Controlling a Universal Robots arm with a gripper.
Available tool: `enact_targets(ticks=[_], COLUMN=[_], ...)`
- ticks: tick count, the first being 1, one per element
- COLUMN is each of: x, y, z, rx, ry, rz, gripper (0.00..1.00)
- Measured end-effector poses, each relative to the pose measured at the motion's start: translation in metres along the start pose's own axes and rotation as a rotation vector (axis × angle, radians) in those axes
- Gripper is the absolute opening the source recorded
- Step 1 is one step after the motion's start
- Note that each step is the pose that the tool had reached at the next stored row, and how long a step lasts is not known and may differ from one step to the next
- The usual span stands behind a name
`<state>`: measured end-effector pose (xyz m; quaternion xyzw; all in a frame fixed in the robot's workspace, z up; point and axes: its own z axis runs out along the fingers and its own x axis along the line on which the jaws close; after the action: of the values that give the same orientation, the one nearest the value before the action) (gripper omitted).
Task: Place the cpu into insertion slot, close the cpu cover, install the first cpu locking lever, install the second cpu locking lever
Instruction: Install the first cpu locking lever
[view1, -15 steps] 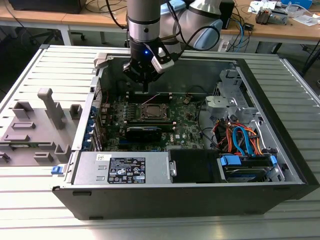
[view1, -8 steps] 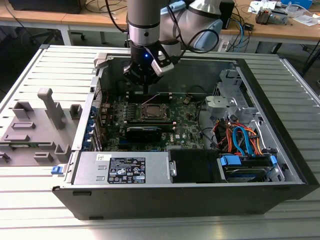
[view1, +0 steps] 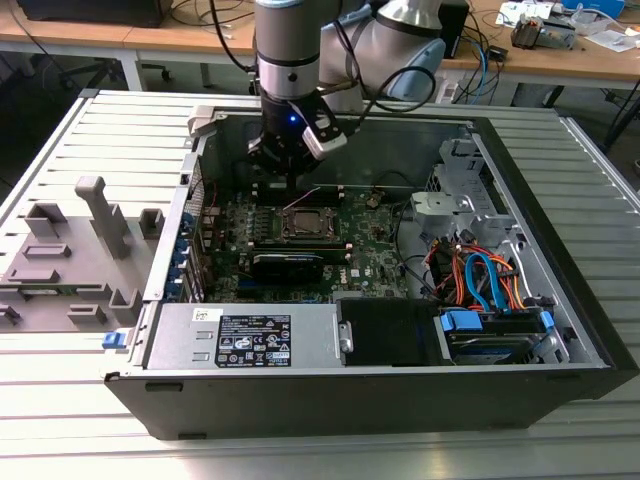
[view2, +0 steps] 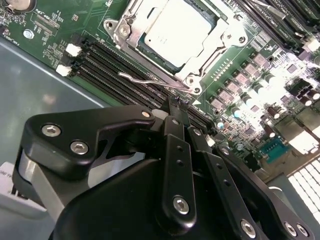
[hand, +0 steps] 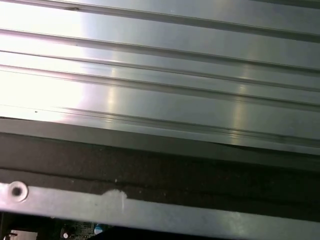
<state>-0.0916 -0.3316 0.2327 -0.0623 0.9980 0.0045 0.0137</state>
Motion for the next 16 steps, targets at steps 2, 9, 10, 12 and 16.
enact_targets(ticks=[2,9,10,12,16], x=[-0.0001,-0.0001,-0.0001,-0.0002,-0.0014], y=[0.0000,-0.0001,-0.0001,-0.0002,-0.0003], z=[0.0023,0.0104,0.0111,0.0124,0.0148], rx=[0.0000,0.0011,0.0033,0.0085,0.0086], ry=[0.0000,0.0001,0.0004,0.0010,0.0011], rz=[0.000,0.000,0.000,0.000,0.000], gripper=[0.11,0.11,0.11,0.11,0.11])
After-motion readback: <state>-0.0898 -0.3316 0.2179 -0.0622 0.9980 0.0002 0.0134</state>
